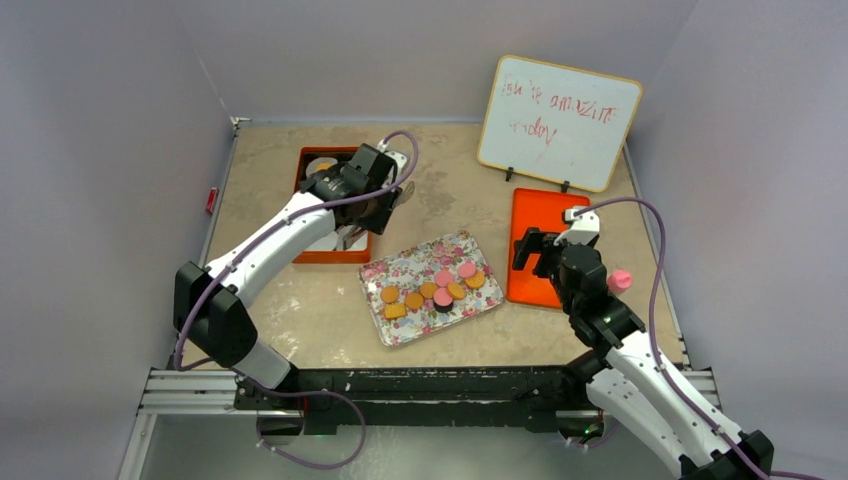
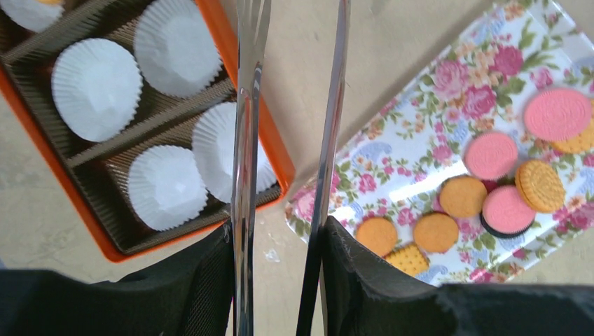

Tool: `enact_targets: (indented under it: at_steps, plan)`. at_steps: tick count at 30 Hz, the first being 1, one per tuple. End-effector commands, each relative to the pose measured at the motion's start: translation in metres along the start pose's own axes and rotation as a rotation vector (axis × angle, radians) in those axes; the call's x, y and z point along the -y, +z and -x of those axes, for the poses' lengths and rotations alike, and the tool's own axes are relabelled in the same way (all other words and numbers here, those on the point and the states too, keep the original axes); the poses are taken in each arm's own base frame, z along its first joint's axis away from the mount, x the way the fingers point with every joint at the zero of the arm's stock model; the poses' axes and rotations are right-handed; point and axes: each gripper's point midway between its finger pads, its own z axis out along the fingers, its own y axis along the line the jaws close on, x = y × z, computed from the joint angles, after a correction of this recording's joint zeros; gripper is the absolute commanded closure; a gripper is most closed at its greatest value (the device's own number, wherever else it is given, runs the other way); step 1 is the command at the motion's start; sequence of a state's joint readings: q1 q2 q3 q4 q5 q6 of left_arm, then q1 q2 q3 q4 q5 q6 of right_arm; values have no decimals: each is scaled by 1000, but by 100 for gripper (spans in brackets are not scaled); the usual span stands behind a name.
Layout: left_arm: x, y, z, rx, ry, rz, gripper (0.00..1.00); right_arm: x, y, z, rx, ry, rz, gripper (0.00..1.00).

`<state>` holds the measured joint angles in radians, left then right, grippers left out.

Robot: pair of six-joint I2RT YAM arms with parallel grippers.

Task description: Pack the cookies

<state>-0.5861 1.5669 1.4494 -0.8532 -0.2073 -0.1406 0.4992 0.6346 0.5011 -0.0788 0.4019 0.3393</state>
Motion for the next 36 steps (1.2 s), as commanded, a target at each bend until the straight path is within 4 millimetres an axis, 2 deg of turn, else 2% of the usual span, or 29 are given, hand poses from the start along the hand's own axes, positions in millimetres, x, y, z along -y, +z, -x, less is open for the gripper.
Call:
enact_targets:
  at_steps: [1, 16, 27, 36]
  plan:
    - [25, -14, -3, 53, -24, -110, 59, -4, -4, 19, 36, 16, 6, 1]
    - [118, -17, -43, 16, 139, -281, 60, -5, -5, 22, 35, 13, 9, 1]
    - [157, -14, -61, -20, 256, -295, 59, -7, -4, 22, 33, 13, 14, 1]
    - [165, -12, -70, -39, 304, -241, 59, -5, -6, 20, 33, 18, 13, 1]
